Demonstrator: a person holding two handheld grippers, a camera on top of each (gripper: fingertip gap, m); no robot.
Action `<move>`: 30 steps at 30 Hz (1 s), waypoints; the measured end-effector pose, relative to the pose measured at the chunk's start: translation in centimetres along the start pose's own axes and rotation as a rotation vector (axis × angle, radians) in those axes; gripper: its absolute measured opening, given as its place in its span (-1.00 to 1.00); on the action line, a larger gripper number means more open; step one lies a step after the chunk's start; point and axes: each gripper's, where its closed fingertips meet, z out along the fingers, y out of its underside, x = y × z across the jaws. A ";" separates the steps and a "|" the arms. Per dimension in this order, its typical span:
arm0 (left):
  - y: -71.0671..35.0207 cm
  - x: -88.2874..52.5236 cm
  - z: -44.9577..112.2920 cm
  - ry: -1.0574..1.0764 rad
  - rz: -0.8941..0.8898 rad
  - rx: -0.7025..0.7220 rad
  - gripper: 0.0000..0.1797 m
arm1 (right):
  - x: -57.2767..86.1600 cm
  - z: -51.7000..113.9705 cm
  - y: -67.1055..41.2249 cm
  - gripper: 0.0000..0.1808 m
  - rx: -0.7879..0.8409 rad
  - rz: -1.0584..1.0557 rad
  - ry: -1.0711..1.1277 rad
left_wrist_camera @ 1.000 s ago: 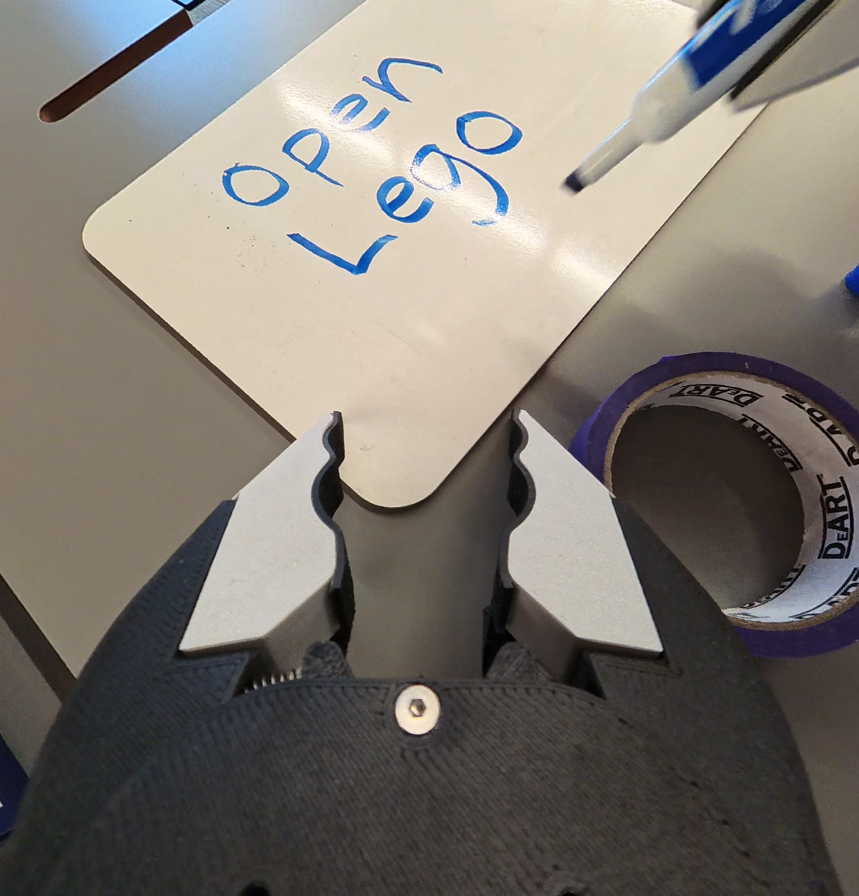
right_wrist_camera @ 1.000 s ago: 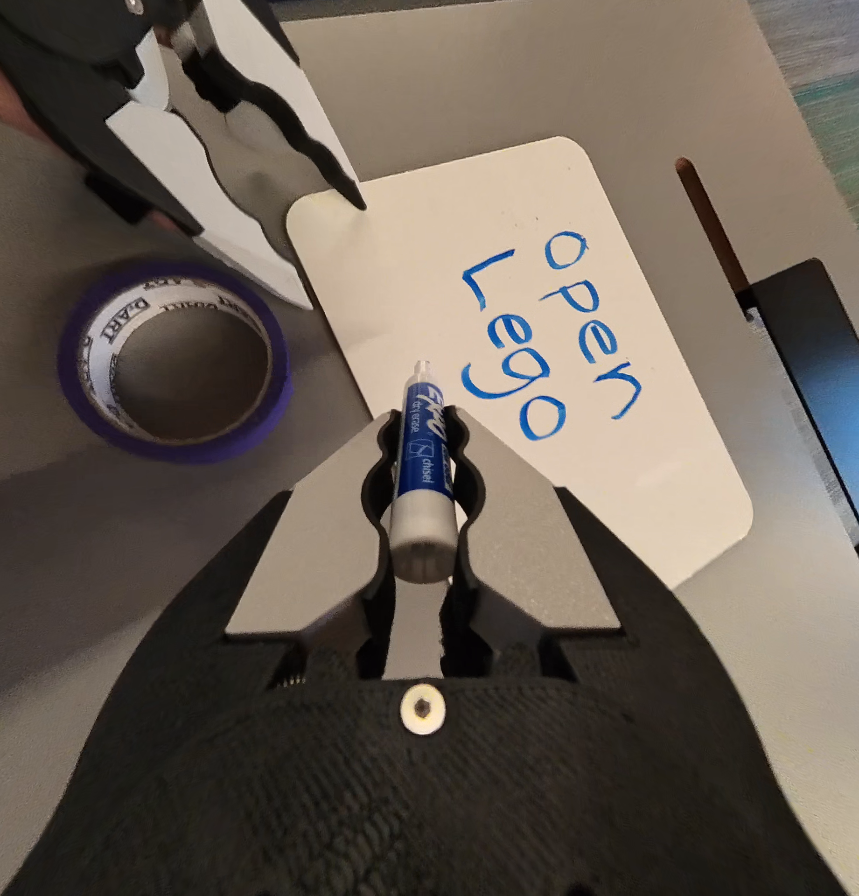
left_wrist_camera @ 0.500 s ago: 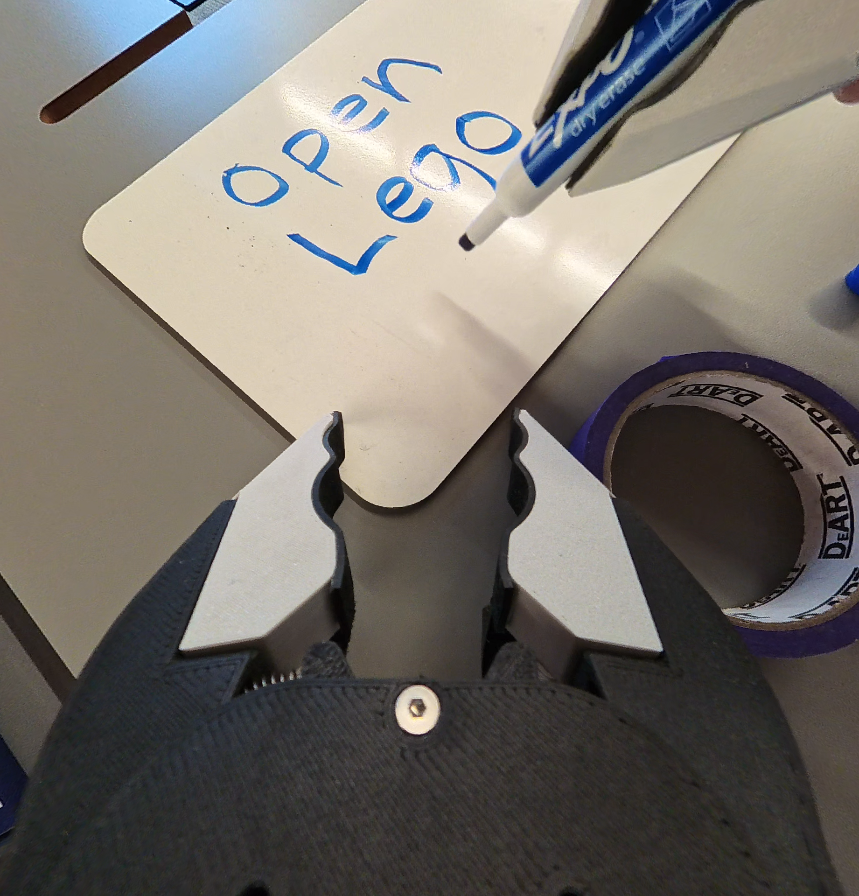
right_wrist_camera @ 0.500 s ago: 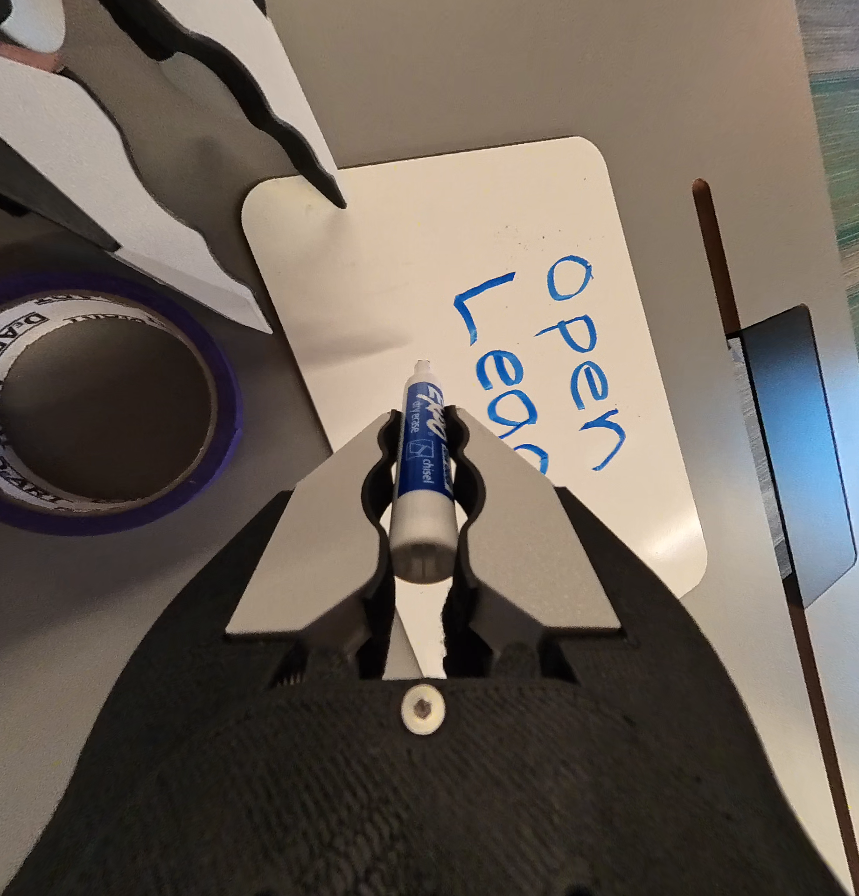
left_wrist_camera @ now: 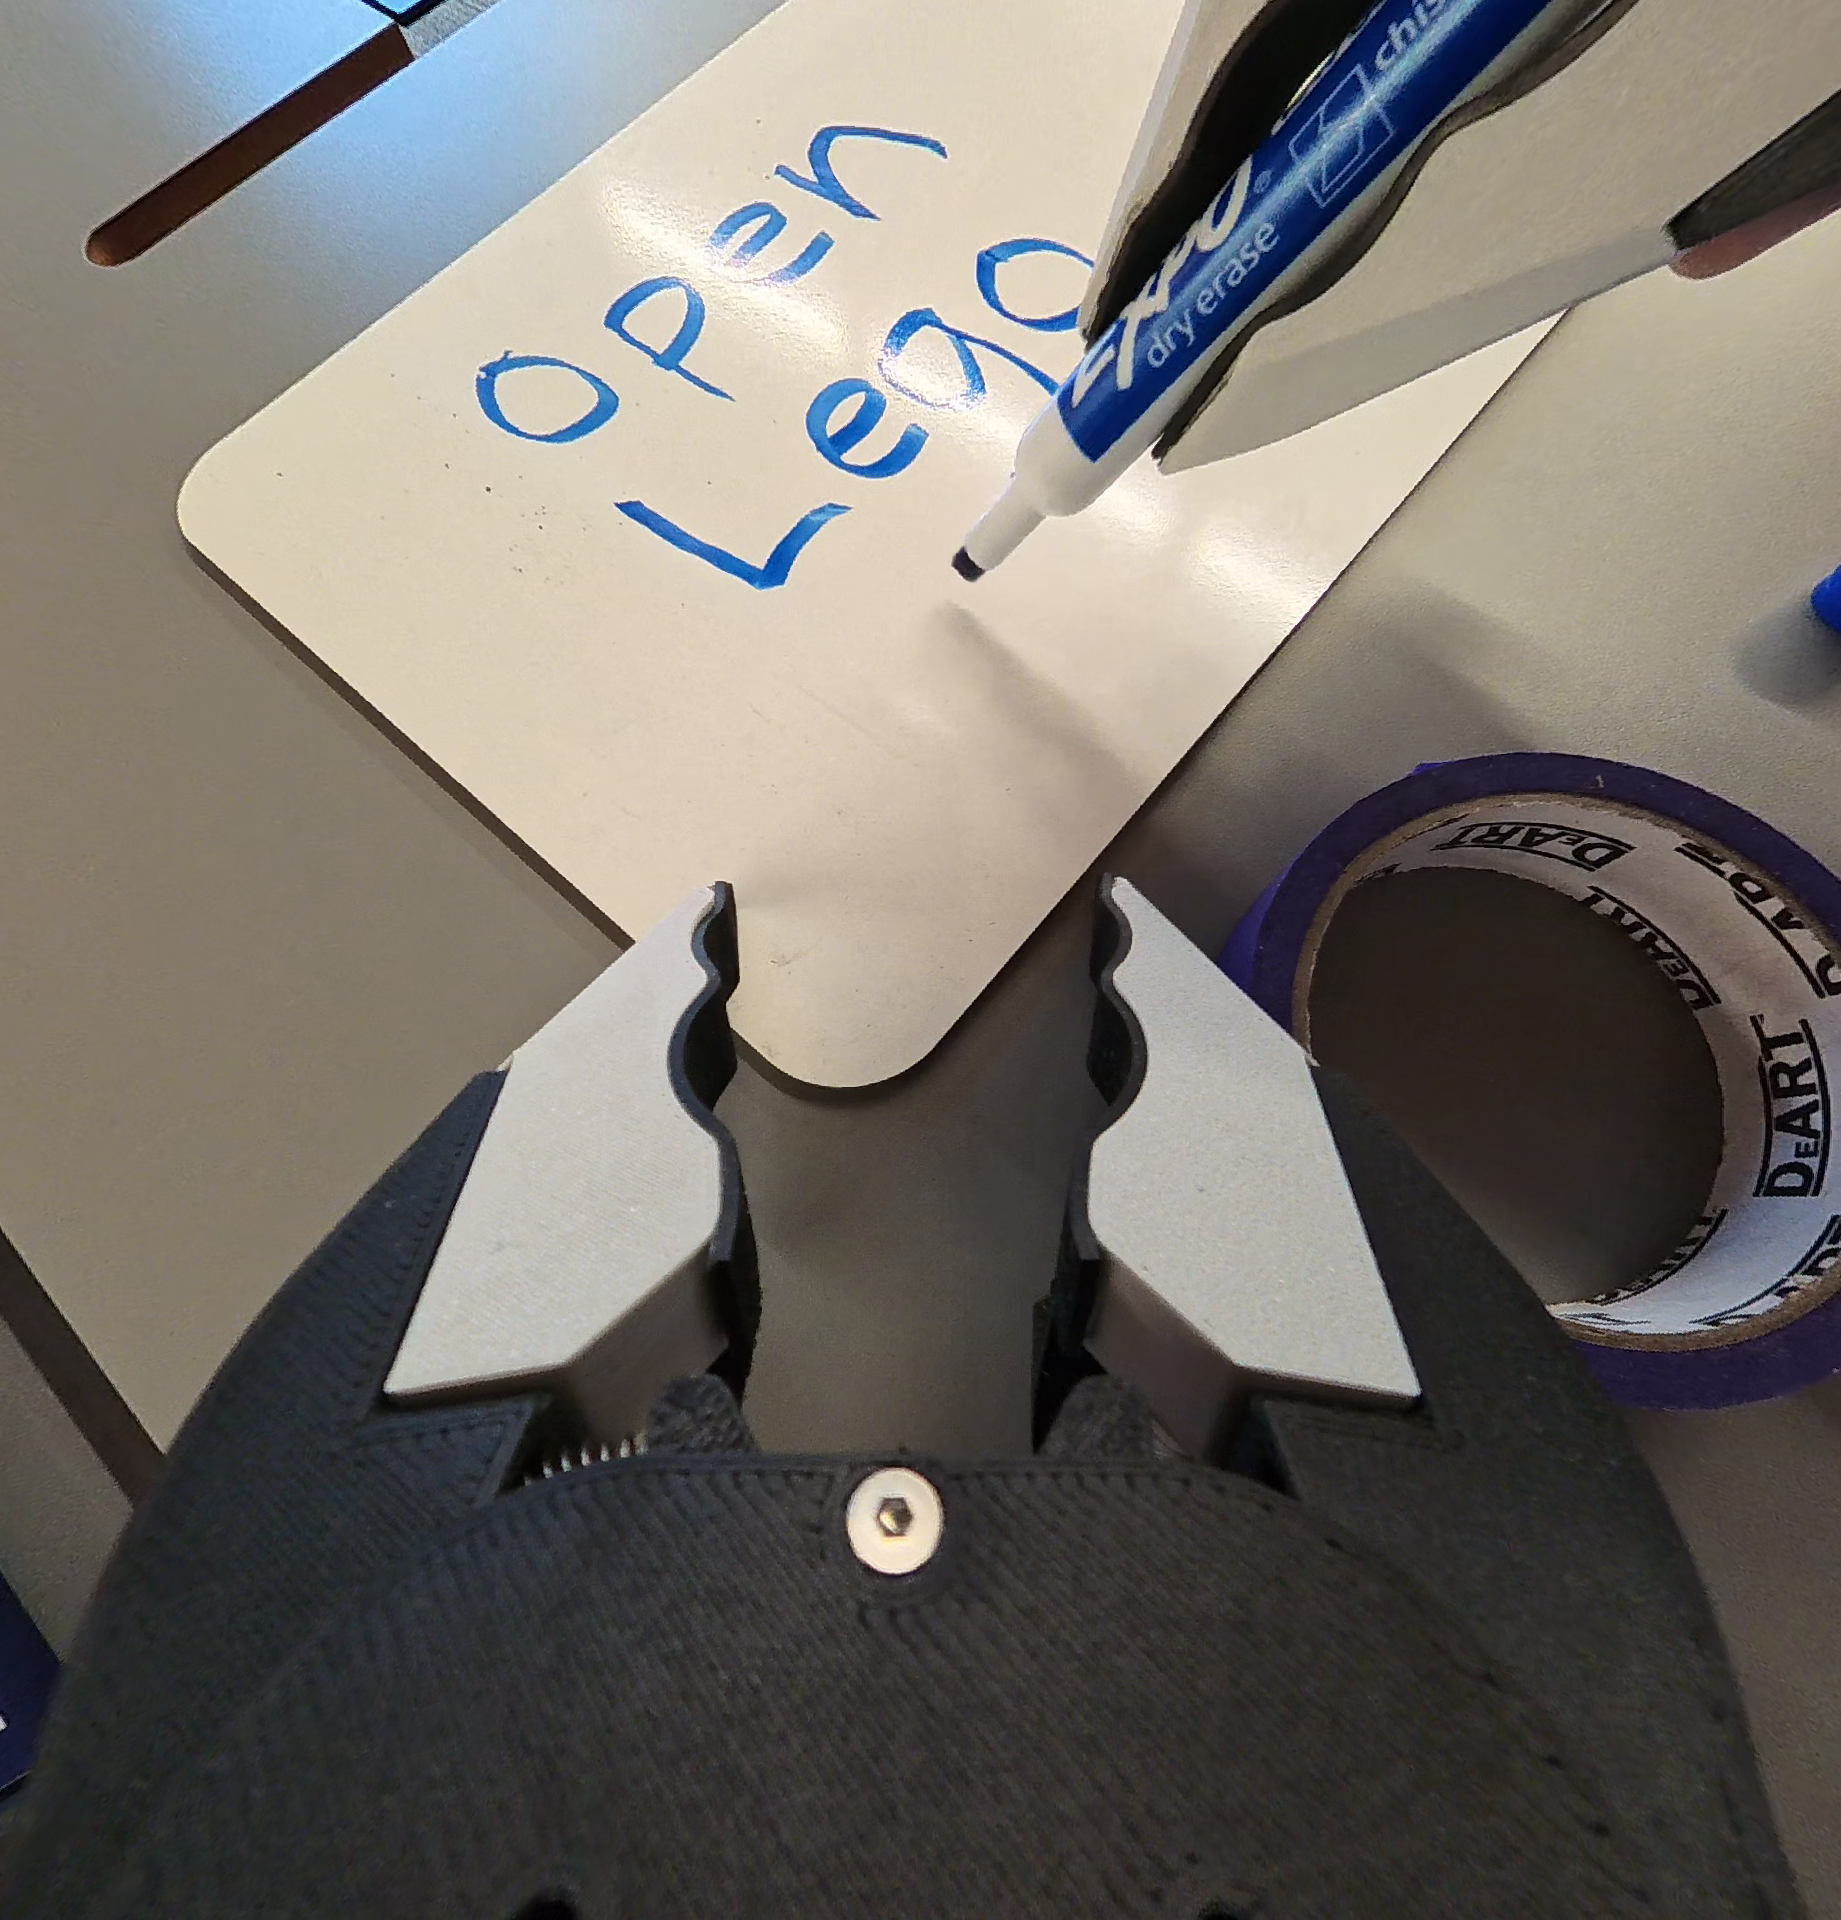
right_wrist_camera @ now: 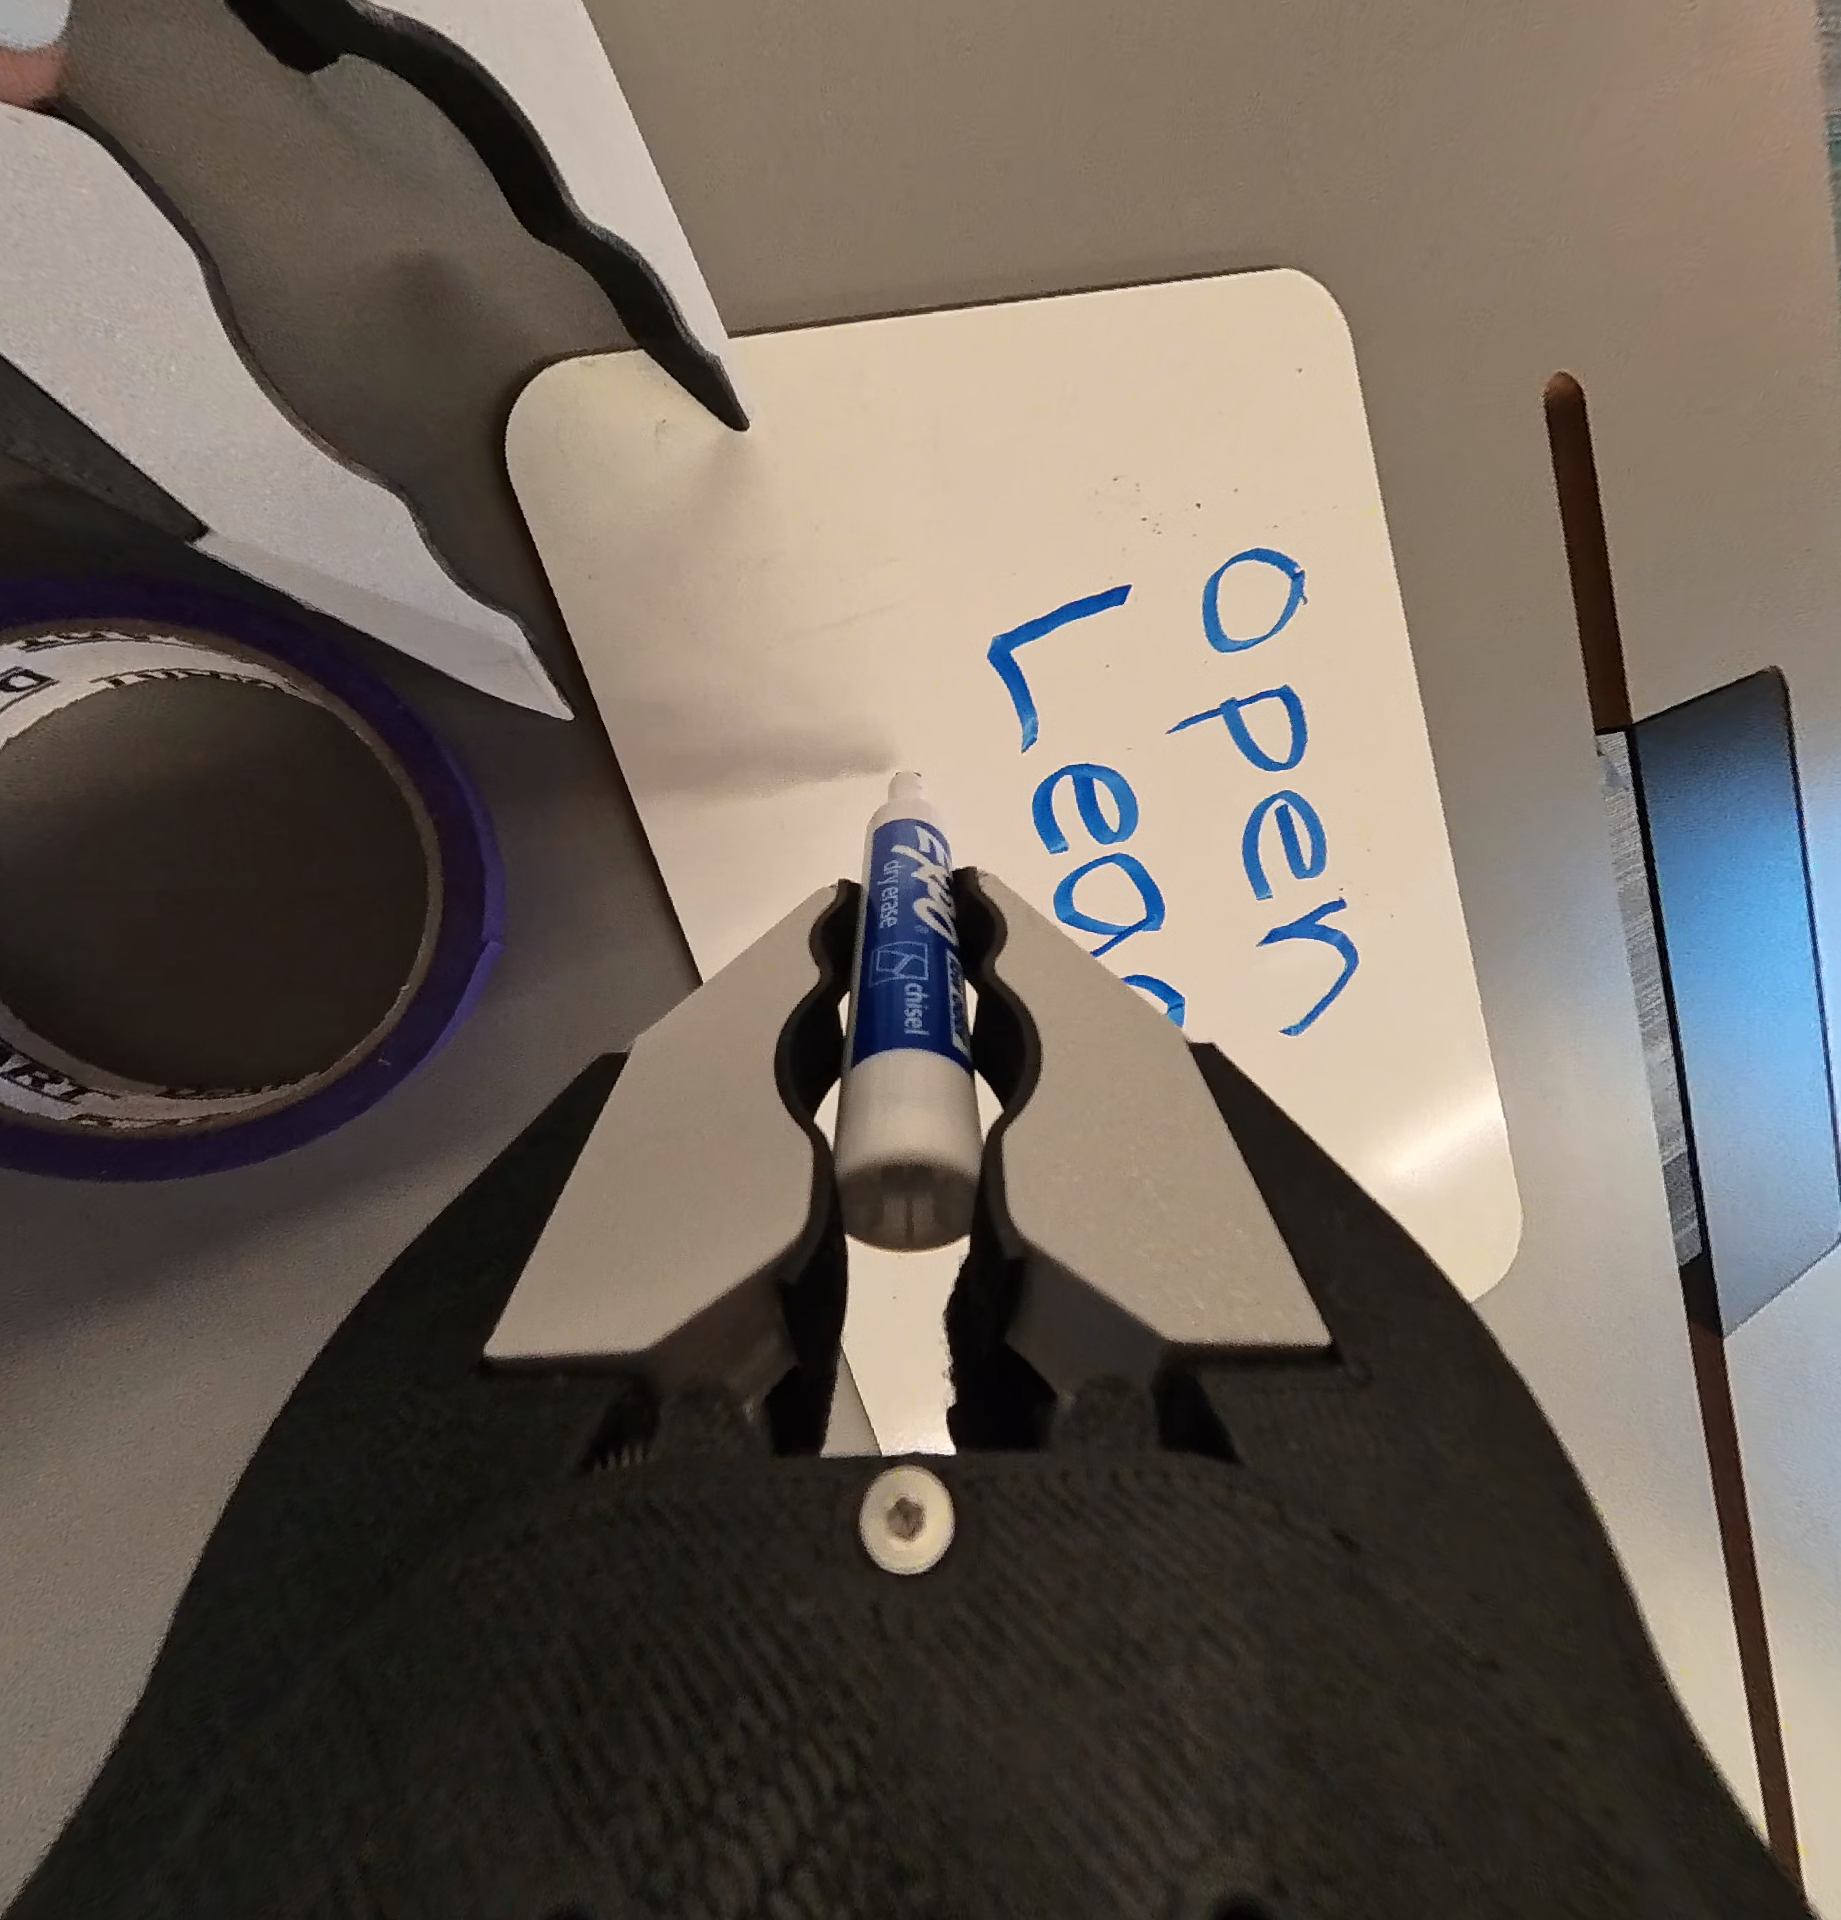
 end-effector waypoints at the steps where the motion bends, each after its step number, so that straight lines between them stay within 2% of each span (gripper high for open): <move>1: 0.0 0.0 0.0 0.000 0.000 0.000 -0.25 | 0.0 0.0 0.1 -0.81 -0.003 0.000 -0.001; 11: 0.0 0.0 0.0 0.000 0.000 0.000 -0.25 | 0.4 0.5 0.5 -0.81 -0.049 -0.058 0.015; 23: 0.0 0.0 0.0 0.001 -0.001 0.000 -0.25 | -0.8 0.5 -0.3 -0.80 -0.024 -0.157 -0.040; 30: 0.0 0.0 0.0 0.001 -0.001 0.000 -0.25 | -0.5 -0.3 1.4 -0.81 -0.048 -0.124 -0.031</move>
